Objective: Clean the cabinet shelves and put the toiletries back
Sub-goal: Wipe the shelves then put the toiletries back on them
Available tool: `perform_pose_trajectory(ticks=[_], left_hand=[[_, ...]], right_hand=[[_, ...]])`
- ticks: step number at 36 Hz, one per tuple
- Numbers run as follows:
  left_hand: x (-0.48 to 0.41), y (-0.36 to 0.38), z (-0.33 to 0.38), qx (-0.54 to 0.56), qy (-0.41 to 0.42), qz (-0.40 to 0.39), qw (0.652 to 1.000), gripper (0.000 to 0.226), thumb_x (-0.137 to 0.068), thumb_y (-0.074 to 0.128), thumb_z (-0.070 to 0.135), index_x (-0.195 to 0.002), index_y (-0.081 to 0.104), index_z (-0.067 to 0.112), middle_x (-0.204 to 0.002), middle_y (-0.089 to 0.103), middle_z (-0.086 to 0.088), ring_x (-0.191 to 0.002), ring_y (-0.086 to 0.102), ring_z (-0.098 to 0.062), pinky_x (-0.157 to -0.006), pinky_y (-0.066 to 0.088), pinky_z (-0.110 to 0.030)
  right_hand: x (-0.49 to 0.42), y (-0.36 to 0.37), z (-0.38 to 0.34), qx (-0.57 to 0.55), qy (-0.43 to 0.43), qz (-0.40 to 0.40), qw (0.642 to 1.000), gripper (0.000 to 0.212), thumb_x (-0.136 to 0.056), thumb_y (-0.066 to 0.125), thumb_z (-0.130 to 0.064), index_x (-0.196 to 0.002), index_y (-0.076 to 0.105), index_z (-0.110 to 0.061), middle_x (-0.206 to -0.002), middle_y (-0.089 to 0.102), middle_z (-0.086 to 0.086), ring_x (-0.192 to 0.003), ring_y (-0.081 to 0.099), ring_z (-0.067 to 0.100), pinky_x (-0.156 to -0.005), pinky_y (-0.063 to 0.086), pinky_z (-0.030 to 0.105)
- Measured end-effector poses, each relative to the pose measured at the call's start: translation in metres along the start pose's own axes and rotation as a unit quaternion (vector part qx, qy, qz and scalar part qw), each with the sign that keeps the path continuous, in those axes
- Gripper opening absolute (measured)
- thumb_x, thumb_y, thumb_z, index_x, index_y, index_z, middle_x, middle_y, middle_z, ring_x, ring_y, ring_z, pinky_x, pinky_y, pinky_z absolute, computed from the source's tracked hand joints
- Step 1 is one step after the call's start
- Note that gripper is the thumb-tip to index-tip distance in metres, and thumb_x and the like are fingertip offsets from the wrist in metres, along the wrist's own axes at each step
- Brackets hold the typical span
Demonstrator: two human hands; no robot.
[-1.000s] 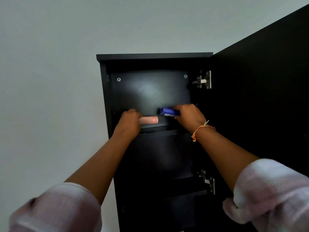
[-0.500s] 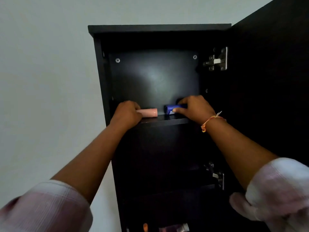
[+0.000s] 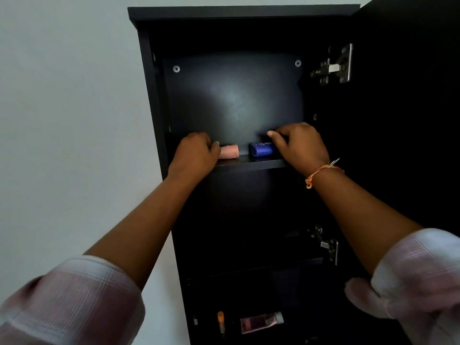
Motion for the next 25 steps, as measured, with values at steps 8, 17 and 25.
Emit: perform_pose_trajectory(ticks=[8,17,25], left_hand=[[0.033,-0.007,0.015,-0.044,0.148,0.143,0.978,0.029,-0.095,0.049,0.037,-0.104,0.059,0.012,-0.105,0.059,-0.006,-0.098,0.055,-0.021,-0.090,0.047,-0.038],[0.147,0.025,0.035,0.089,0.176,0.094,0.976,0.025,-0.092,0.058,0.029,-0.108,0.063,0.011,-0.110,0.062,-0.005,-0.104,0.057,-0.023,-0.091,0.046,-0.039],[0.290,0.103,0.016,0.170,0.076,-0.101,0.977,0.021,-0.093,0.059,0.030,-0.109,0.063,0.016,-0.112,0.060,0.003,-0.105,0.054,-0.013,-0.095,0.043,-0.027]], right_hand=[[0.032,-0.015,-0.020,-0.005,0.009,0.092,0.996,0.036,-0.094,0.044,-0.046,-0.104,0.069,-0.021,-0.111,0.064,0.003,-0.105,0.054,0.027,-0.089,0.047,0.037],[0.147,-0.024,-0.056,-0.086,0.013,0.067,0.994,0.026,-0.094,0.056,-0.033,-0.108,0.067,-0.014,-0.111,0.059,0.004,-0.101,0.054,0.023,-0.094,0.040,0.027],[0.308,0.000,-0.047,-0.121,0.120,-0.119,0.978,0.024,-0.093,0.058,-0.031,-0.107,0.067,-0.014,-0.113,0.058,0.002,-0.104,0.055,0.018,-0.093,0.041,0.019]])
Point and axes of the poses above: each hand's wrist, its own x-axis away from the middle knuckle, its own y-axis out of the palm, z = x × y, the point moved 3 cm from there along -x, towards the middle knuckle
